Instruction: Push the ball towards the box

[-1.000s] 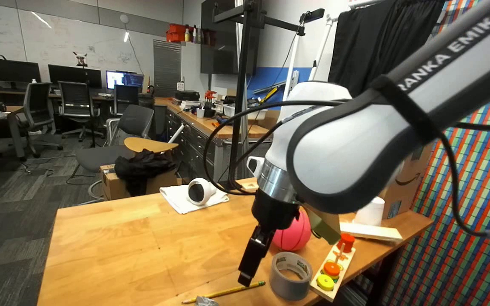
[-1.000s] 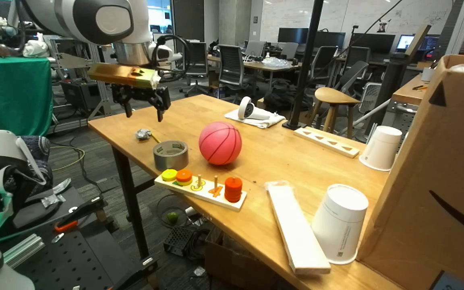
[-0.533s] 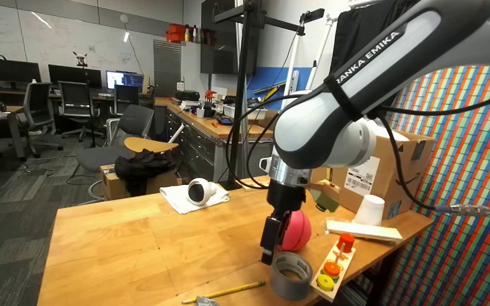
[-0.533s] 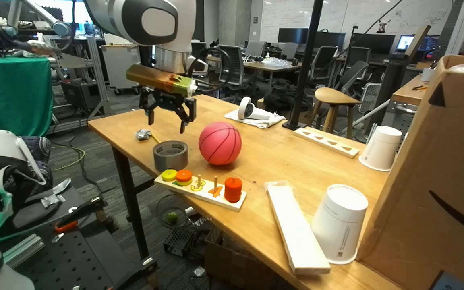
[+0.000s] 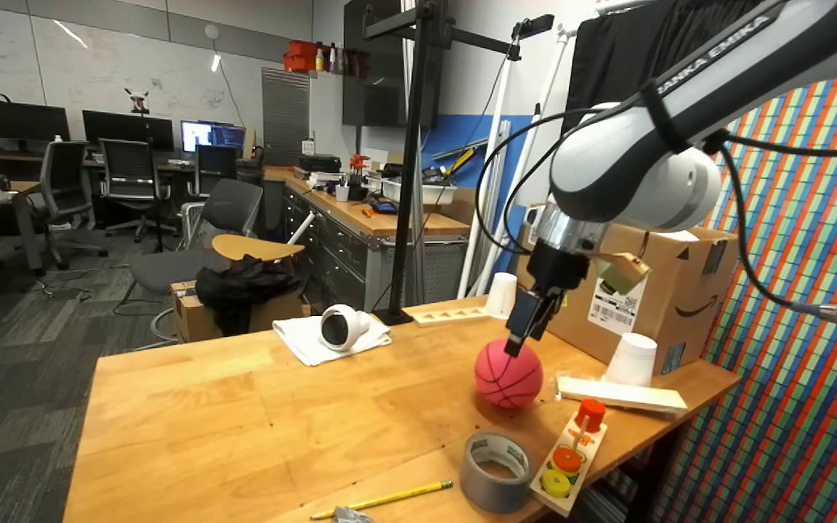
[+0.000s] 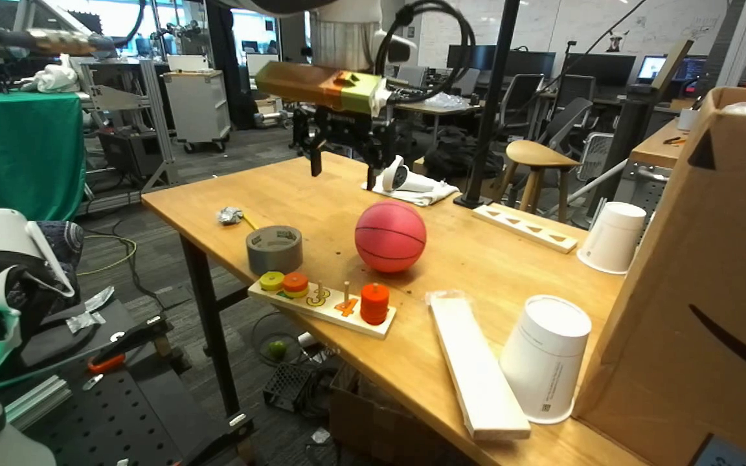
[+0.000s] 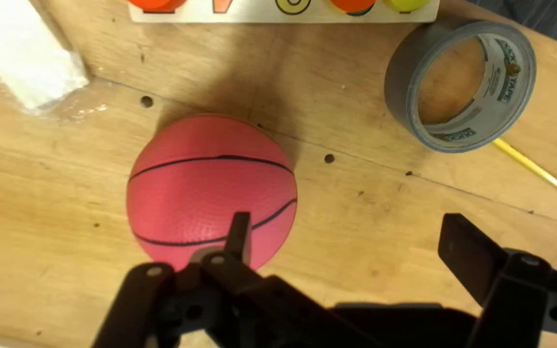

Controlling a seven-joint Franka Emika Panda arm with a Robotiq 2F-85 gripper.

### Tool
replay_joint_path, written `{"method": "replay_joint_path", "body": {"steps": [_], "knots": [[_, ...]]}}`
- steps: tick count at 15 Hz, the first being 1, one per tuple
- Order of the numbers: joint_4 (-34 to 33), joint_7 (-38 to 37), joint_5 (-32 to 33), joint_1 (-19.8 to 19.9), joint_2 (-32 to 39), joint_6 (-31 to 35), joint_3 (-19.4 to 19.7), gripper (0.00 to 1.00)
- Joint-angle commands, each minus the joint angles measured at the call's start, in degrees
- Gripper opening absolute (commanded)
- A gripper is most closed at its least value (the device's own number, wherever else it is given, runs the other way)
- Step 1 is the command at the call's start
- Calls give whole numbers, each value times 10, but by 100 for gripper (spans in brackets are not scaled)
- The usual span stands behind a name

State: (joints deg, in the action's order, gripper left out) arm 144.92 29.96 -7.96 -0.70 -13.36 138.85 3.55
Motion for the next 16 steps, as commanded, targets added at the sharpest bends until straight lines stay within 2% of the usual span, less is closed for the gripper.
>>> {"method": "replay_joint_path", "body": {"steps": [1,3,6,7,11,13,16], "knots": [[84,-41,33,4,-145,48,-2,100],[115,-61,53,-3,-181,86,-12,100],[152,-55,20,-69,-193,87,-12,100],[128,-55,8,-95,-166,85,-12,100],[135,-63,-24,-171,-127,118,-25,100],[135,-84,-26,-184,-98,126,-39,100],[113,-114,-11,-175,-37,81,-57,100]]}}
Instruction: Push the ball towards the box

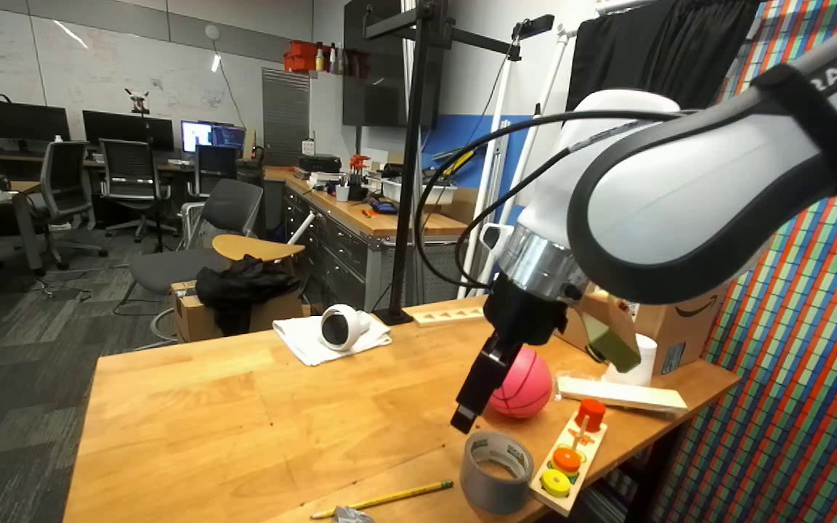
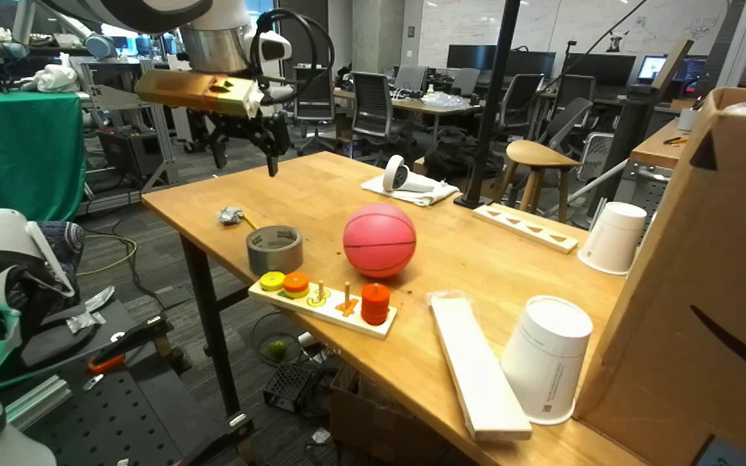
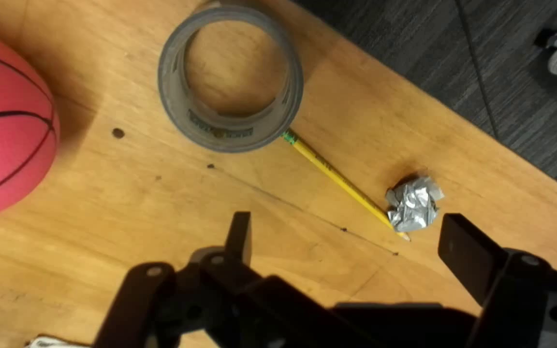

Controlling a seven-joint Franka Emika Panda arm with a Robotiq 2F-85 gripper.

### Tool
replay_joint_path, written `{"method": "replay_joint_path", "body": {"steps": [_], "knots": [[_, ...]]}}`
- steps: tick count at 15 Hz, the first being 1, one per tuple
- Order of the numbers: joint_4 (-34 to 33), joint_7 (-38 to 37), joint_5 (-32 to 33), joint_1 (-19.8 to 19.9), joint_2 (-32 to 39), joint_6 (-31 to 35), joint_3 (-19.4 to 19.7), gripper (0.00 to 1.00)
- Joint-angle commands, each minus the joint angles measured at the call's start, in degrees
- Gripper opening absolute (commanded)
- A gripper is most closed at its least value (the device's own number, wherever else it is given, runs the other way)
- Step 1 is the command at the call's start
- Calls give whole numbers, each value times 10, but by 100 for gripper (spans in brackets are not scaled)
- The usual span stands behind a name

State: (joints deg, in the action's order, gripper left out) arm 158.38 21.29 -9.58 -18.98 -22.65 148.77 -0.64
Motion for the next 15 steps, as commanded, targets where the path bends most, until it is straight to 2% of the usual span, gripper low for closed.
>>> {"method": "replay_joint_path", "body": {"steps": [1,6,8,10,15], "knots": [[-26,-36,9,14,74,-29,-20,100],[-68,-79,61,62,156,-92,-33,100],[-94,-63,74,76,175,-117,-29,100],[-111,-30,92,89,179,-88,-27,100],[-164,-90,234,154,138,-61,-11,100]]}}
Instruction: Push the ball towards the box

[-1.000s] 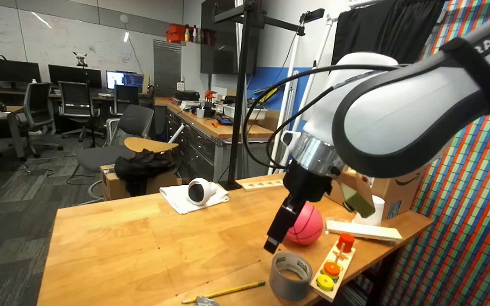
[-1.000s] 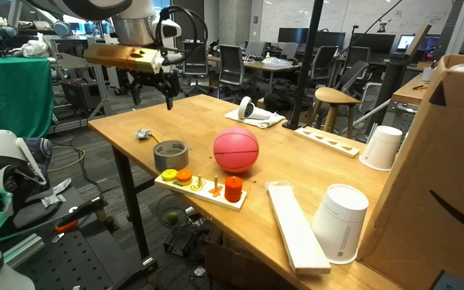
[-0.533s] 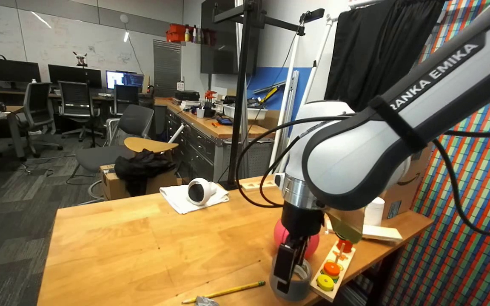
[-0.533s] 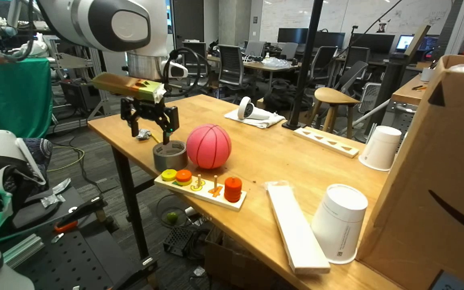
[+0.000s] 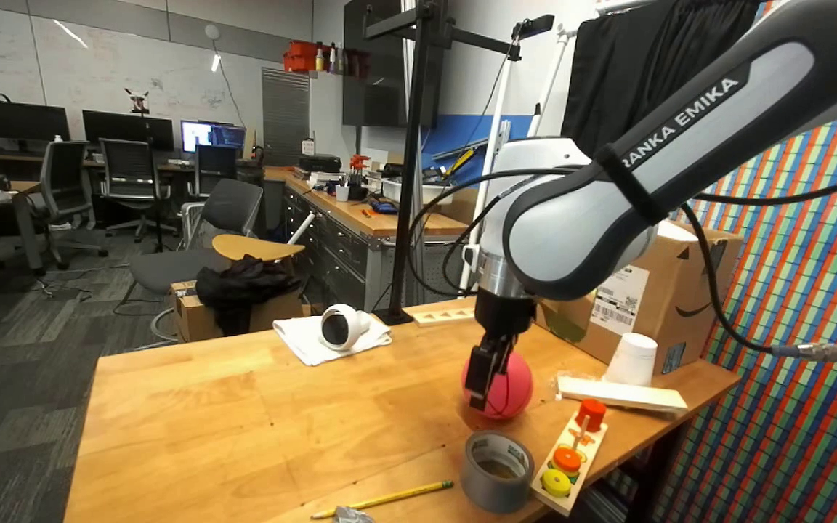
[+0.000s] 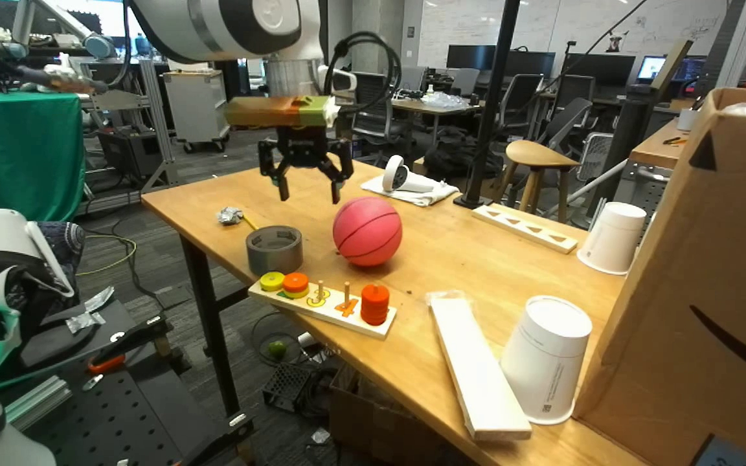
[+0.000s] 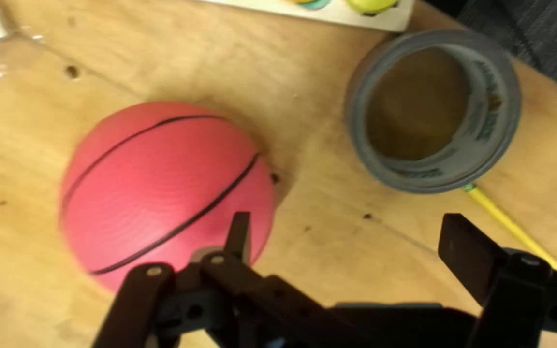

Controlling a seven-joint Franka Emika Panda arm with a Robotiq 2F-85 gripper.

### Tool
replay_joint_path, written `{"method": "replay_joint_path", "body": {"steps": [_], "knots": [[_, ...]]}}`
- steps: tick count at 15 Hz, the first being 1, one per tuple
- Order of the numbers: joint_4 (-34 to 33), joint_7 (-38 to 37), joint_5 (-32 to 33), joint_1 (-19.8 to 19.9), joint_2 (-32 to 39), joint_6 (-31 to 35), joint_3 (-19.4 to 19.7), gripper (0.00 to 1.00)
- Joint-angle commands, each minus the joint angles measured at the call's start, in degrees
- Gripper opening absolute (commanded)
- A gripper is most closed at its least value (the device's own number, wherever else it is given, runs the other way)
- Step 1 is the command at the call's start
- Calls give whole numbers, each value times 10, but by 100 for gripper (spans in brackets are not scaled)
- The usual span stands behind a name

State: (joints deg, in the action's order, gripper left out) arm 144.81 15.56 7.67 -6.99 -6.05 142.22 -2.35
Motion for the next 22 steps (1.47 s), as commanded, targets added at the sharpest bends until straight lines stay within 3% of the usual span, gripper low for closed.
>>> {"method": "replay_joint_path", "body": {"steps": [1,6,11,14,18,22], "knots": [[-35,-46,80,46,-38,3,11,100],[-3,-75,98,63,-78,24,7,100],[75,22,-85,-33,-118,13,-5,100],[87,42,-157,-95,-122,-2,-31,100],[69,24,-182,-134,-85,-21,-64,100],[53,11,-162,-117,-43,-39,-70,100]]}}
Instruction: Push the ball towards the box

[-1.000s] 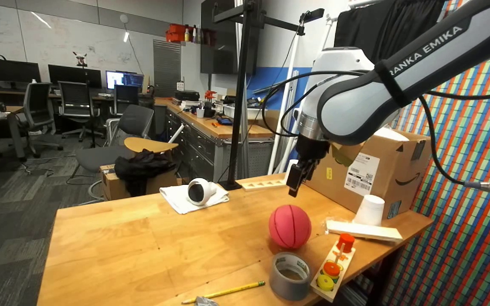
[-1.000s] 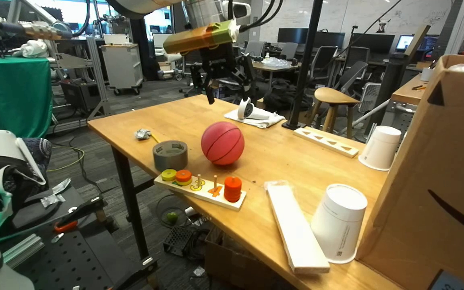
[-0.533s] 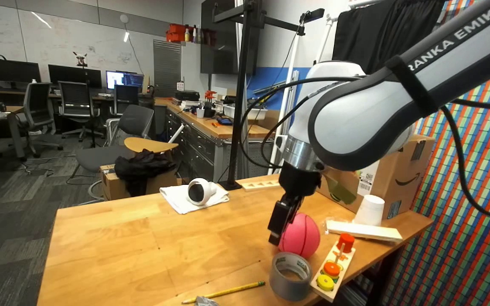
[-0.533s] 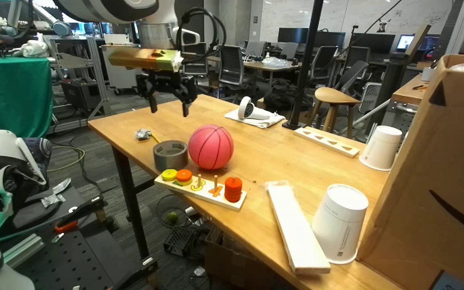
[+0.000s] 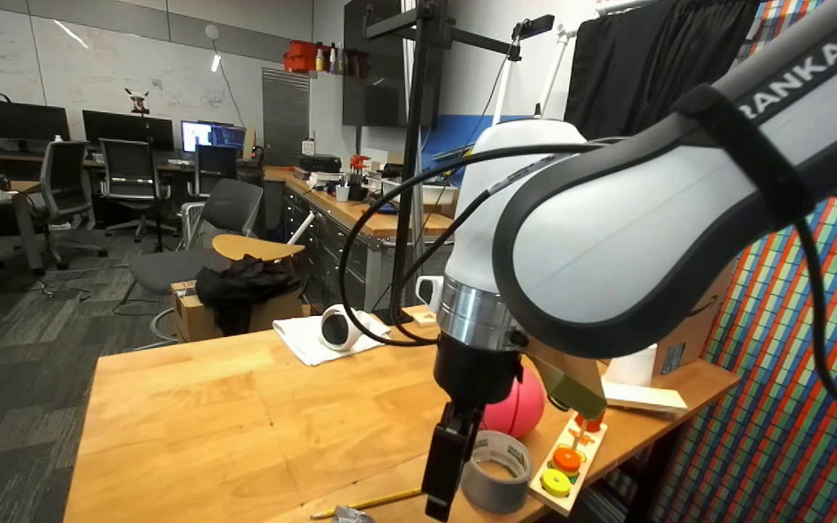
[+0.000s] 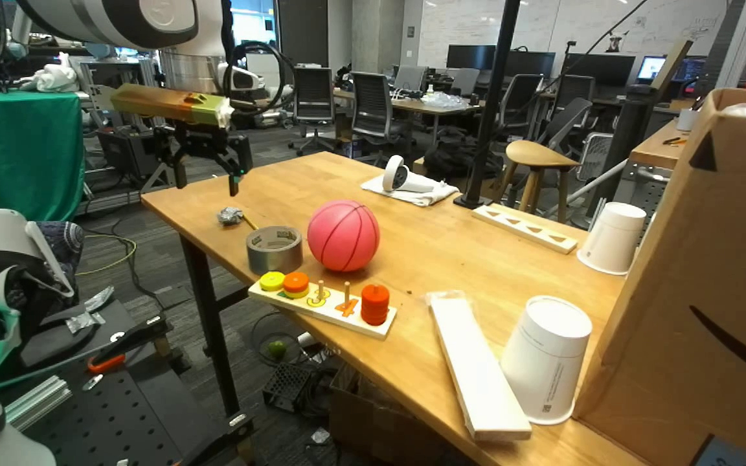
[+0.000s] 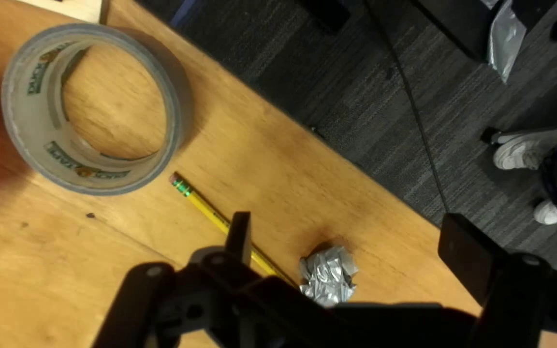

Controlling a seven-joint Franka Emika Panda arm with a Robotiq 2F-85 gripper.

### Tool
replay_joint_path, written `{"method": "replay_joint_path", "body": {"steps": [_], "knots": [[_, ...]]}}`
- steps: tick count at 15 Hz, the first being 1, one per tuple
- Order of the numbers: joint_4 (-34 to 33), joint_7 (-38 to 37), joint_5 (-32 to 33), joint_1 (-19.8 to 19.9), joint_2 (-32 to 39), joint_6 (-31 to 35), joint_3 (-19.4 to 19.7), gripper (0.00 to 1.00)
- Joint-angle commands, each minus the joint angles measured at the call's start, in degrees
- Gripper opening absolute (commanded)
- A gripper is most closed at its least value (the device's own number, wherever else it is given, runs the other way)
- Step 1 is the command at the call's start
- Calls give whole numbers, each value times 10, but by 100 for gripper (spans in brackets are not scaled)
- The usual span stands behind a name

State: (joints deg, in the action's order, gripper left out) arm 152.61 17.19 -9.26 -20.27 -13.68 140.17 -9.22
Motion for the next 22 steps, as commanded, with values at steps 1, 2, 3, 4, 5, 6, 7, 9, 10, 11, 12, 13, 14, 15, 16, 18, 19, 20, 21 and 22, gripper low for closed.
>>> {"method": "replay_joint_path", "body": {"steps": [1,2,3,4,5,6,7,9,10,11,12,13,14,15,16,18,19,20,21,22], "knots": [[-31,-4,9,22,46,-21,2,100],[-38,-3,13,32,61,-19,4,100],[-46,5,13,41,74,-15,9,100],[-60,8,20,54,91,-12,15,100],[-73,10,28,67,108,-10,20,100],[-93,10,43,85,128,-13,29,100],[-112,8,61,101,147,-15,38,100],[-149,-29,145,141,179,-26,61,100],[-161,-55,194,156,186,-27,74,100],[-153,-75,246,166,165,-17,86,100],[-143,-92,293,173,143,-4,94,100],[-120,-99,329,179,103,1,98,100],[-99,-114,365,183,68,3,99,100],[-81,-132,401,187,35,2,95,100],[-60,-155,436,188,5,7,86,100],[-20,-206,503,182,-53,8,66,100],[-6,-235,530,188,-74,9,42,100],[7,-263,556,186,-91,10,23,100],[15,-277,558,178,-104,0,8,100],[23,-286,551,168,-111,-2,-4,100]]}}
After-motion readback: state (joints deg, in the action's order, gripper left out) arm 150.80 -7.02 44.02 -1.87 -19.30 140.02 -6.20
